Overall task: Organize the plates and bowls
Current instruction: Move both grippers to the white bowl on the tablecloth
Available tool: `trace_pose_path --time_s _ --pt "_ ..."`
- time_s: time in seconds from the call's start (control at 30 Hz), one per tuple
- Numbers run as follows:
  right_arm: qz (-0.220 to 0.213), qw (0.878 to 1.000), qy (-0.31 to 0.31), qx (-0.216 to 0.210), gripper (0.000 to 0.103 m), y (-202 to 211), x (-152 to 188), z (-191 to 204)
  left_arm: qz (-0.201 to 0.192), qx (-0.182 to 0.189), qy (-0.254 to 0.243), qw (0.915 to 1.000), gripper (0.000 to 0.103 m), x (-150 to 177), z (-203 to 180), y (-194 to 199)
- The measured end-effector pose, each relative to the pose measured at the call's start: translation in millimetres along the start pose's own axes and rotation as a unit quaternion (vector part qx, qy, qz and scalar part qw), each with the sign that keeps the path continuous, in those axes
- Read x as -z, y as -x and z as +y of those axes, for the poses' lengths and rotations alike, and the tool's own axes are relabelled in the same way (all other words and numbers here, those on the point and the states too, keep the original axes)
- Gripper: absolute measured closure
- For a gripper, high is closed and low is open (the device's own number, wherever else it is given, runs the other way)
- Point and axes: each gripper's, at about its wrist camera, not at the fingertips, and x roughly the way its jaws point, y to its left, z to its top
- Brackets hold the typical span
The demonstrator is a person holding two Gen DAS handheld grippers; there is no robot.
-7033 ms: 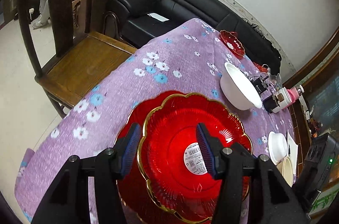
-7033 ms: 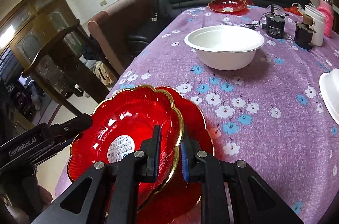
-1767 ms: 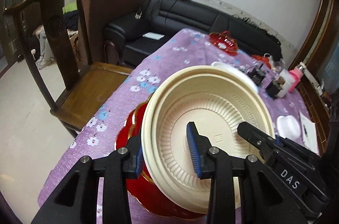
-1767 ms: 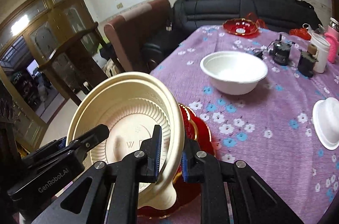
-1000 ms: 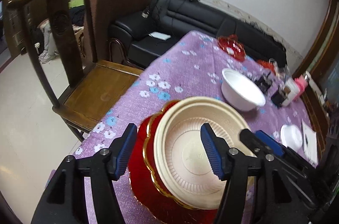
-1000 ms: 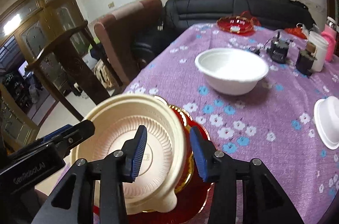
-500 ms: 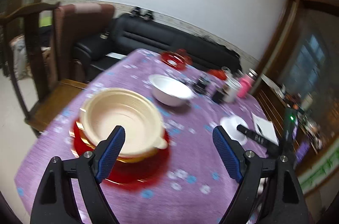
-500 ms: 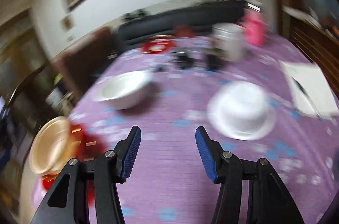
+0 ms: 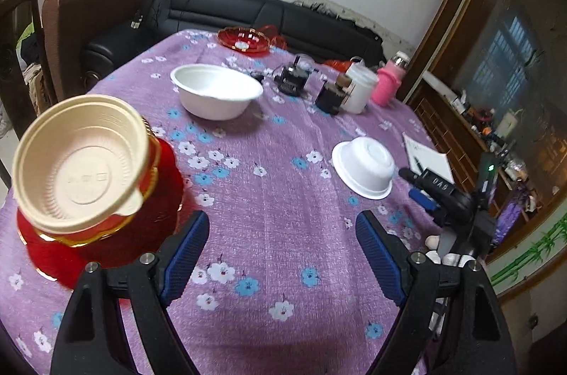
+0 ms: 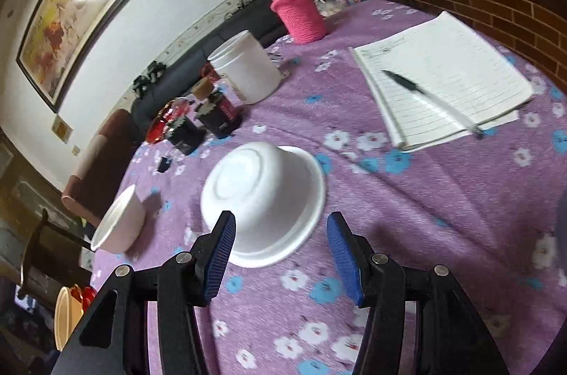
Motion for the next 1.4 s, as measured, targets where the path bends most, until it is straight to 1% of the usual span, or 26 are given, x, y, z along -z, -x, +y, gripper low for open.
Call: trace_pose_path --time_s 0.07,0.13,0.23,0.33,0.47,0.53,0.73,0.87,1.0,1.1,1.17,1.27,1.33,1.4 --pt "0.000 1.000 0.017 -0.019 0.045 -3 0 14 0.013 -0.006 0.003 0.9999 0.019 -3 -4 -14" --pt "0.004 0.999 0.035 -0.038 0.045 -4 1 28 0.022 -0.005 0.004 0.9997 0.019 -4 -7 -23" --pt "0.011 0.996 0.069 -0.048 0.045 -8 4 46 0.026 -0.002 -0.003 0.9997 0.019 -5 -11 -28" --pt "0.017 0.995 0.086 -0.050 0.045 -11 7 58 0.030 -0.007 -0.005 0.9995 0.019 -6 -7 -29" --pt "0.034 0.993 0.096 -0.056 0.045 -22 9 75 0.024 -0.018 0.009 0.9995 0.019 -9 9 -23" --pt "0.051 0.992 0.099 -0.065 0.045 -32 11 87 0.017 -0.022 0.017 0.9995 0.019 -10 21 -15" --pt "0.102 0.983 0.127 -0.084 0.045 -76 15 140 -0.009 -0.032 0.047 0.9983 0.019 -9 53 5" --pt "0.147 0.978 0.104 -0.103 0.045 -116 14 168 -0.008 -0.024 0.052 0.9983 0.019 -9 67 8" --pt "0.160 0.978 0.086 -0.106 0.045 -143 14 188 -0.009 -0.015 0.049 0.9986 0.019 -11 73 11" --pt "0.158 0.979 0.074 -0.108 0.045 -152 12 197 -0.015 -0.004 0.038 0.9991 0.019 -15 72 17" --pt "0.158 0.979 0.074 -0.106 0.045 -156 11 200 -0.018 0.007 0.029 0.9994 0.019 -22 70 21" --pt "0.157 0.979 0.070 -0.106 0.045 -161 11 200 -0.022 0.023 0.028 0.9991 0.019 -48 74 24" --pt "0.156 0.980 0.054 -0.112 0.045 -163 9 196 -0.014 0.023 0.039 0.9989 0.019 -70 80 20" --pt "0.155 0.979 0.025 -0.129 0.044 -166 8 190 -0.001 0.018 0.053 0.9984 0.019 -95 88 11"
